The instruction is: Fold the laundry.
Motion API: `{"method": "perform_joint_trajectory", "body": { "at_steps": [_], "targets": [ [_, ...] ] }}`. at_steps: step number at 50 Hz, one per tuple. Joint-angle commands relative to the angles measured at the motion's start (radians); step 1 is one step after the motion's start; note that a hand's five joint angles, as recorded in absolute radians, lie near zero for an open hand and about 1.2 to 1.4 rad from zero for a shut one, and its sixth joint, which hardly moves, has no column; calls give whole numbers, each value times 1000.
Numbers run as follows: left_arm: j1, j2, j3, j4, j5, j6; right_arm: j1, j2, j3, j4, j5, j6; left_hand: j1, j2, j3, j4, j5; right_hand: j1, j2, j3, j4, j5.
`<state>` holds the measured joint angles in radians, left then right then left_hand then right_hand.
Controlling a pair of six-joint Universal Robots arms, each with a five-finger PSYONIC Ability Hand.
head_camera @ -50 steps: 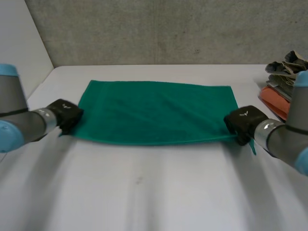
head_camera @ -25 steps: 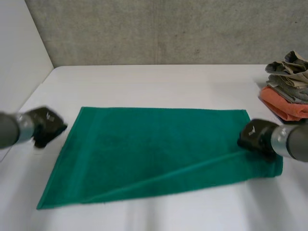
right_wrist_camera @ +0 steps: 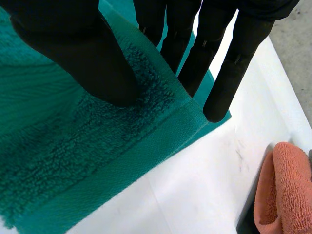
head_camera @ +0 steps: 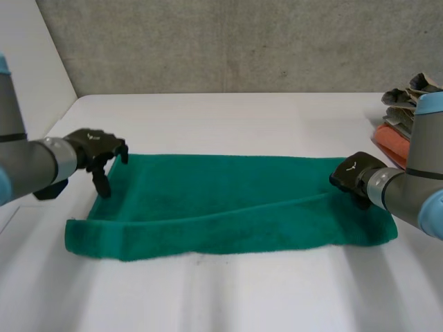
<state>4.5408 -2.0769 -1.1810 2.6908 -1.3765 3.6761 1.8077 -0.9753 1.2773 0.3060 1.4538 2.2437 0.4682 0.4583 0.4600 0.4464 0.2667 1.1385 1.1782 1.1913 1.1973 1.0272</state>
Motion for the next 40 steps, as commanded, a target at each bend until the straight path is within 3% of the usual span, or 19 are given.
{"method": "perform_joint_trajectory", "body": {
  "at_steps": [1, 6, 15, 20, 22, 29, 34, 40],
  "targets": [
    [49, 55, -169, -32, -7, 74, -11, -55, 79, -45, -36, 30, 7, 16, 15, 28, 34, 258, 218, 205, 199, 194],
    [72, 70, -238, -32, -48, 149, -19, -83, 123, -70, -52, 28, 24, 34, 32, 46, 51, 258, 218, 205, 199, 194],
    [64, 77, -282, -39, -82, 176, -27, -108, 162, -79, -52, 28, 138, 148, 146, 160, 165, 258, 218, 205, 199, 194],
    [60, 26, -272, -31, -104, 200, -27, -109, 168, -79, -52, 30, 505, 515, 513, 526, 532, 258, 218, 205, 199, 194],
    [53, -12, -252, -25, -113, 223, -28, -105, 169, -79, -52, 28, 895, 904, 903, 916, 922, 258, 218, 205, 199, 194],
    [9, -120, -5, 43, -127, 257, -24, -79, 117, -154, -56, 28, 928, 938, 936, 950, 955, 258, 218, 205, 199, 194],
    [-16, -126, 306, 180, -125, 156, -13, -78, -59, -393, -30, 92, 928, 938, 936, 950, 955, 258, 218, 205, 199, 194],
    [-16, -92, 575, 559, -162, -126, -14, -120, -188, -781, 45, 332, 928, 938, 936, 950, 955, 258, 218, 205, 199, 194]
  ]
}}
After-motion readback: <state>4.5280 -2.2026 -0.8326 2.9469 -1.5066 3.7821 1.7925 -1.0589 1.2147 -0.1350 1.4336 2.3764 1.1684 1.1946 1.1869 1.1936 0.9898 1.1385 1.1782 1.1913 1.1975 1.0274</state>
